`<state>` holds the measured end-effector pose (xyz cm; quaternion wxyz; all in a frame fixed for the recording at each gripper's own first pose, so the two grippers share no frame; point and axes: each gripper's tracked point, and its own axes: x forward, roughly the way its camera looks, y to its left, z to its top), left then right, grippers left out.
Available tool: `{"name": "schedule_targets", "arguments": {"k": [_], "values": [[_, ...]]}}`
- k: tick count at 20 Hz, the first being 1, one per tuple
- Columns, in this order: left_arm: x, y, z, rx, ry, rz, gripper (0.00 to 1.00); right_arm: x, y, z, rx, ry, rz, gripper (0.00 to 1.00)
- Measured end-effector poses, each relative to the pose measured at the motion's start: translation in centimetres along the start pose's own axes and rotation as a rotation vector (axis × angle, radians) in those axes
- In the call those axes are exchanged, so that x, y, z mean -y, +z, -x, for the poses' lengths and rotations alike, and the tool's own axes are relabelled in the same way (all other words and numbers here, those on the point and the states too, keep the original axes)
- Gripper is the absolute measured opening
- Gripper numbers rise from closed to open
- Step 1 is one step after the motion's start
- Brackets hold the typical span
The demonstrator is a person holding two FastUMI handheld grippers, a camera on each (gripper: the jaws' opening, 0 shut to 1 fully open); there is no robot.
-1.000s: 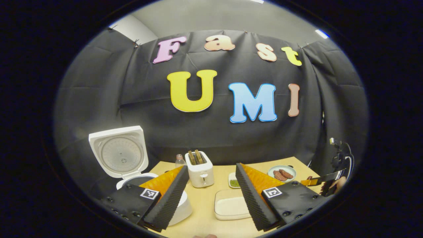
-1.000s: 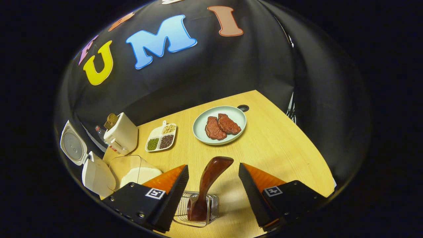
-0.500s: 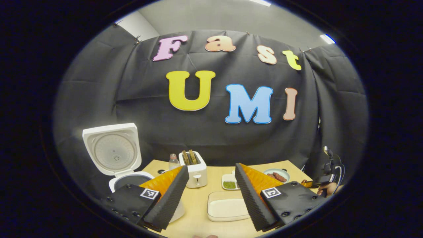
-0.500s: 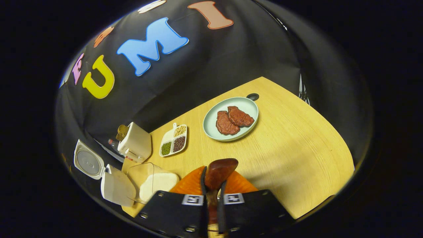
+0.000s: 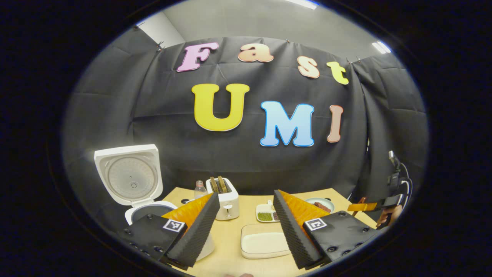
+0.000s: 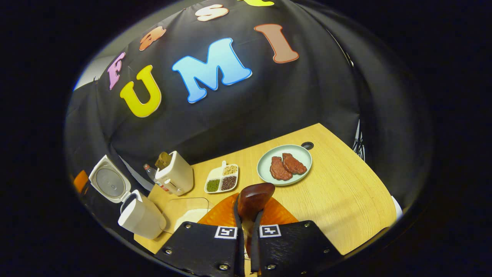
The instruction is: Close the left gripper, press the button to open the rice cooker; take a wooden spoon from the chopstick holder with the right hand, scoop a spoonful of rice and pour it into the rice cooker, then put the wooden spoon back into the chopstick holder.
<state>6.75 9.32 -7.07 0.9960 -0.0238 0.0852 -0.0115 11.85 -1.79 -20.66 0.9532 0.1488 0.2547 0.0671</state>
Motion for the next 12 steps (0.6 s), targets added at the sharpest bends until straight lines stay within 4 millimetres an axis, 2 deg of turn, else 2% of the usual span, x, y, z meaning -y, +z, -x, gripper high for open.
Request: {"name": "schedule_targets", "arguments": {"k": [2, 3, 6, 10, 12], "values": [[-1.0, 0.1, 0.2, 0.011, 0.005, -0.006, 1.00, -1.5, 1.4, 1.0, 0.025, 0.025, 0.008, 0.07], [-1.7, 0.2, 0.5, 0.015, 0.009, -0.010, 0.97, -2.4, 2.1, 1.3, 0.038, 0.035, 0.007, 0.07], [-3.8, 0.2, 1.1, 0.021, 0.026, -0.012, 1.00, -5.3, 3.5, 1.4, 0.053, 0.063, -0.023, 0.07], [-7.0, 0.3, 2.0, 0.022, 0.054, -0.009, 1.00, -8.8, 3.7, -0.9, 0.052, 0.076, 0.007, 0.07], [-8.2, -0.1, 2.3, 0.020, 0.064, -0.009, 1.00, -10.8, 2.7, -2.5, 0.035, 0.087, 0.018, 0.06]]}}
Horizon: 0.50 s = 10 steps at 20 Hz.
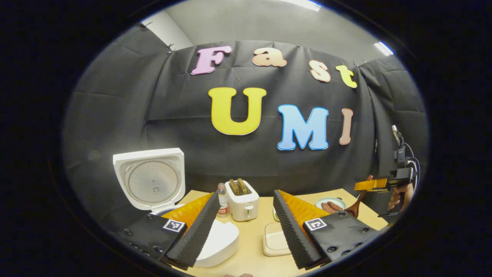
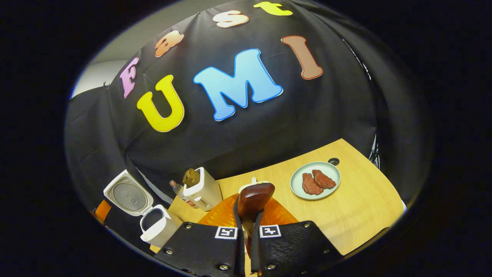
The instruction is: Close the left gripper, press the button to open the rice cooker; take a wooden spoon from the chopstick holder with the right hand, scoop a spoonful of rice and pour it into the rice cooker, then put the wooden spoon back into the chopstick holder.
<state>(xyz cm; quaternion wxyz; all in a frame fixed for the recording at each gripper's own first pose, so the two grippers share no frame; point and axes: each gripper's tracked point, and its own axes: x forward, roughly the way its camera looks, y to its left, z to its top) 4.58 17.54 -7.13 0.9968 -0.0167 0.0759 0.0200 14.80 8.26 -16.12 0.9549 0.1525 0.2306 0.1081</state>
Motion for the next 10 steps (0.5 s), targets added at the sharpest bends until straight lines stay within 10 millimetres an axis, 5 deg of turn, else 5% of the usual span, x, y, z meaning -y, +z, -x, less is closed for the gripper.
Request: {"name": "schedule_targets", "arguments": {"k": [4, 10], "values": [[-1.7, -0.5, 0.4, -0.010, 0.005, -0.019, 1.00, -4.0, -2.8, -3.8, -0.048, 0.045, 0.021, 0.06], [-3.1, -1.7, 0.2, -0.039, 0.013, -0.026, 1.00, -6.5, -8.1, -9.8, -0.109, 0.021, 0.126, 0.07]]}}
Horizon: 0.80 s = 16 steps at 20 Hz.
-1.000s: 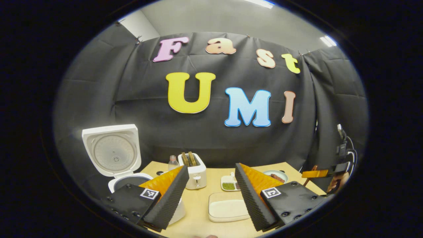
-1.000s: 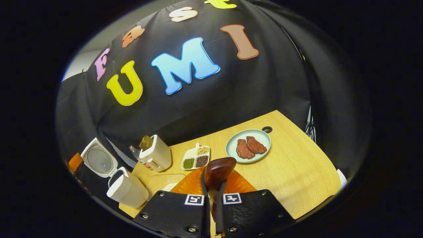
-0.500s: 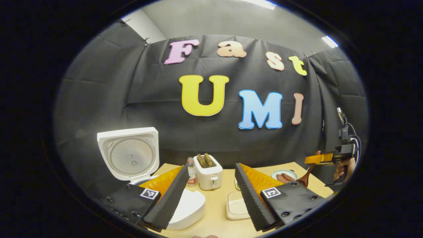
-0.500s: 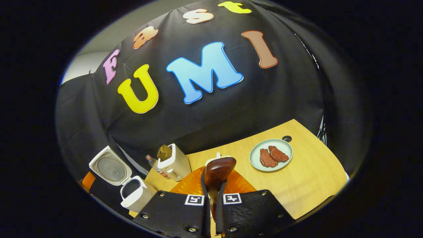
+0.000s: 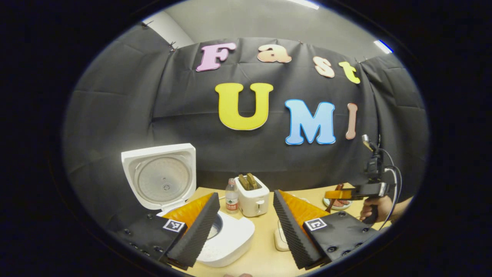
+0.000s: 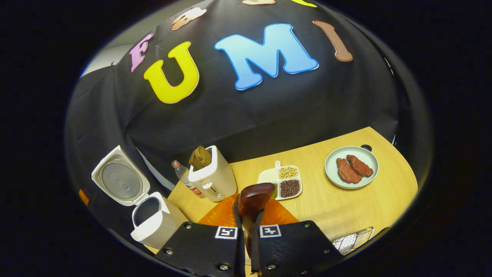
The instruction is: Close the left gripper, press the button to open the rice cooker; take a wooden spoon from the chopstick holder with the right hand, scoop a spoonful of rice and pour it into the rice cooker, then put the wooden spoon back into the chopstick holder.
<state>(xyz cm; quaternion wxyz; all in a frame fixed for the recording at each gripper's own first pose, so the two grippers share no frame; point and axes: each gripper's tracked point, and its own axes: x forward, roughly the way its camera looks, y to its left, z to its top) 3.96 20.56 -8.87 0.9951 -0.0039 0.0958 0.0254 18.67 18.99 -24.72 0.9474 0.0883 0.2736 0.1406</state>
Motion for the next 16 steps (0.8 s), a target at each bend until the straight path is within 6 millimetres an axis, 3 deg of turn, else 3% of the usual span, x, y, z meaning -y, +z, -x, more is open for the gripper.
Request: {"name": "schedule_targets", "arguments": {"k": [3, 6, 9, 14, 16], "values": [[-0.3, -0.6, 0.0, -0.016, 0.005, 0.008, 0.98, -1.5, -2.5, -2.9, -0.038, 0.005, 0.059, 0.07], [-0.6, -0.6, 0.0, -0.019, 0.011, 0.021, 1.00, -2.7, -5.1, -4.5, -0.093, 0.020, 0.087, 0.07], [-0.8, -0.8, -0.1, -0.024, 0.012, 0.002, 1.00, -4.9, -6.3, -4.9, -0.128, 0.071, 0.013, 0.07], [-1.5, -0.9, -0.1, -0.031, 0.025, -0.002, 0.98, -6.8, -7.0, -5.0, -0.152, 0.149, -0.131, 0.07], [-1.5, -1.2, -0.1, -0.044, 0.026, 0.005, 0.98, -6.1, -6.9, -5.0, -0.150, 0.150, -0.174, 0.07]]}}
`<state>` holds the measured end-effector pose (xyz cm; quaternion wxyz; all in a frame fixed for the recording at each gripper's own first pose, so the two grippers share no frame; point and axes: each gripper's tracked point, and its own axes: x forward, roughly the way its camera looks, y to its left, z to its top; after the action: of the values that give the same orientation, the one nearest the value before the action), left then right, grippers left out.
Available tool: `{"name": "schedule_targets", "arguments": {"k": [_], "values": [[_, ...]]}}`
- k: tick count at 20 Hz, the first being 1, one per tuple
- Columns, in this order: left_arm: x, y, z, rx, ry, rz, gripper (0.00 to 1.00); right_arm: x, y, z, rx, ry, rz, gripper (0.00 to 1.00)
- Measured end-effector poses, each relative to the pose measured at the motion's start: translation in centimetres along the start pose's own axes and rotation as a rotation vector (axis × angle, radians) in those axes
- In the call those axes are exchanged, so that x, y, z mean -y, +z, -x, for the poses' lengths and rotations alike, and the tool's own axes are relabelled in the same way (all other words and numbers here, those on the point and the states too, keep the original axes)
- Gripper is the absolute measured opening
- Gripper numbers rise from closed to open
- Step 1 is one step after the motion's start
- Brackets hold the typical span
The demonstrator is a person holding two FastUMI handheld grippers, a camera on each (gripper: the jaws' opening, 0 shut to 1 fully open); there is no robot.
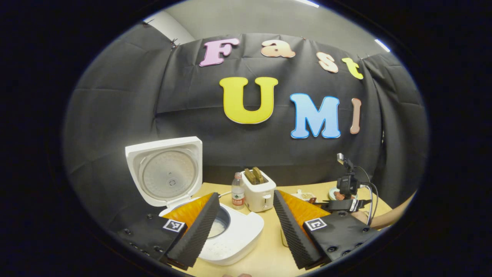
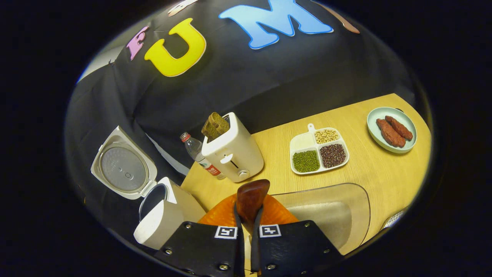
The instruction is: Close the left gripper, press the button to open the rice cooker; take a wooden spoon from the chopstick holder with the right hand, scoop a spoonful of rice and pour it into the rice cooker, then put the wooden spoon back into the chopstick holder.
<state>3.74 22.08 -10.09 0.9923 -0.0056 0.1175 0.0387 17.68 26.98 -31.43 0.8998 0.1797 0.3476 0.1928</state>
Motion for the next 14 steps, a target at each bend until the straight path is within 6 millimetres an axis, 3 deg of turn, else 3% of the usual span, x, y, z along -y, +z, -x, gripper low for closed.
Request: {"name": "schedule_targets", "arguments": {"k": [3, 6, 9, 14], "values": [[0.1, 0.3, 0.1, 0.002, -0.005, -0.007, 1.00, 0.9, 1.6, 1.2, 0.043, 0.032, -0.135, 0.07], [0.5, 0.8, 0.1, 0.010, -0.015, -0.010, 0.95, 2.3, 4.5, 3.6, 0.114, 0.036, -0.146, 0.07], [1.0, 1.1, -0.2, 0.023, -0.035, 0.000, 1.00, 3.5, 6.7, 5.8, 0.173, 0.042, -0.218, 0.07], [0.8, 1.9, -0.2, 0.042, -0.046, 0.016, 1.00, 5.1, 9.5, 9.3, 0.264, 0.089, -0.437, 0.07]]}}
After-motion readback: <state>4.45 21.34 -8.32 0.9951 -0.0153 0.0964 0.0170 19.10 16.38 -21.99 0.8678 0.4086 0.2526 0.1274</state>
